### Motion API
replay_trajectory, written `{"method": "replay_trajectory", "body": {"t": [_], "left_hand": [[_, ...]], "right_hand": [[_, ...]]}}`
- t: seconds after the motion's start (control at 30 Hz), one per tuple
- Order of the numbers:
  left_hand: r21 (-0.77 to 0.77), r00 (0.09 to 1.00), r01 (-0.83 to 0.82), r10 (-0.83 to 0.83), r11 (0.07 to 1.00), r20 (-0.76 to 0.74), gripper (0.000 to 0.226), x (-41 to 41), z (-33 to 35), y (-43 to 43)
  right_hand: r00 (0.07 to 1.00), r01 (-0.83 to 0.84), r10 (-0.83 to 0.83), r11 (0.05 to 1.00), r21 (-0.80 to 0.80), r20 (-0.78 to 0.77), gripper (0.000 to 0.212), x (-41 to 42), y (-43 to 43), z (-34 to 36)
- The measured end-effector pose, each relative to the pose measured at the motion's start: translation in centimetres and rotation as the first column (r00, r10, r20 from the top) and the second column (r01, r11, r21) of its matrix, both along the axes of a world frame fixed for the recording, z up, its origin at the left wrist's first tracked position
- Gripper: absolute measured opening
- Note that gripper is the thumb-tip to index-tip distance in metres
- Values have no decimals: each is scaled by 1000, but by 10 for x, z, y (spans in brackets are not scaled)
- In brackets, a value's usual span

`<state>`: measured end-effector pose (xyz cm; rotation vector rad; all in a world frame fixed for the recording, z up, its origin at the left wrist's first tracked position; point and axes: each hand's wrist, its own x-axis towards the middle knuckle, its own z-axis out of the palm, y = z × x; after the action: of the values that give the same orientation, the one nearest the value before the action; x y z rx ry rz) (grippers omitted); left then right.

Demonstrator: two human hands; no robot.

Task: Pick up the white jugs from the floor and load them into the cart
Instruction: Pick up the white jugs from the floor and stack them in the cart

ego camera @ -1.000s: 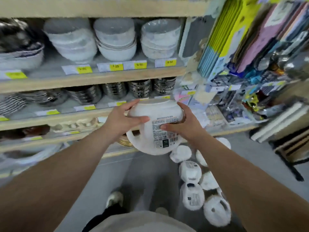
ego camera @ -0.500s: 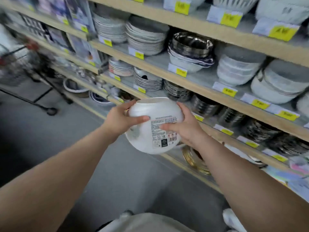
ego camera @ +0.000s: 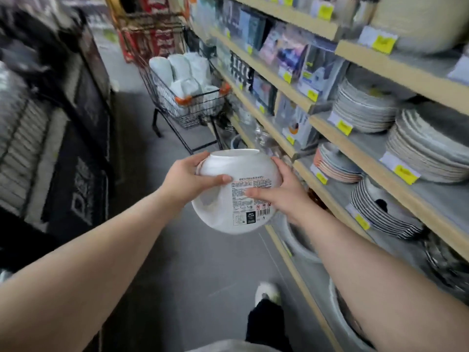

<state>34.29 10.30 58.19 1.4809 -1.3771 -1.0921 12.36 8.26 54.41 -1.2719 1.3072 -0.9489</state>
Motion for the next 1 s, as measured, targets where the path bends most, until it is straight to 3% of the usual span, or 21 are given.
{"method": "replay_trajectory", "body": {"t": [0.27,0.5,0.57,0.67,1.0], "left_hand": [[-57,968,-250,248,966,-49,43,39,28,-132],[-32,908,-415,412,909,-81,44,95,26,-230],[-17,896,-440,438,898,-75,46,121,19,-261],[-17,878,-476,474,879,-63,83,163,7,-311],[-10,909,-416,415,909,-19,84,309,19,-505]], "right_hand": [[960,-280,279,959,-36,-18,145,59,-188,24],[893,-450,446,891,-65,-65,133,128,-320,37],[884,-468,464,880,-87,-59,122,152,-355,32],[865,-501,499,861,-85,-42,115,195,-408,24],[916,-402,401,911,-90,-34,126,337,-582,23]]}}
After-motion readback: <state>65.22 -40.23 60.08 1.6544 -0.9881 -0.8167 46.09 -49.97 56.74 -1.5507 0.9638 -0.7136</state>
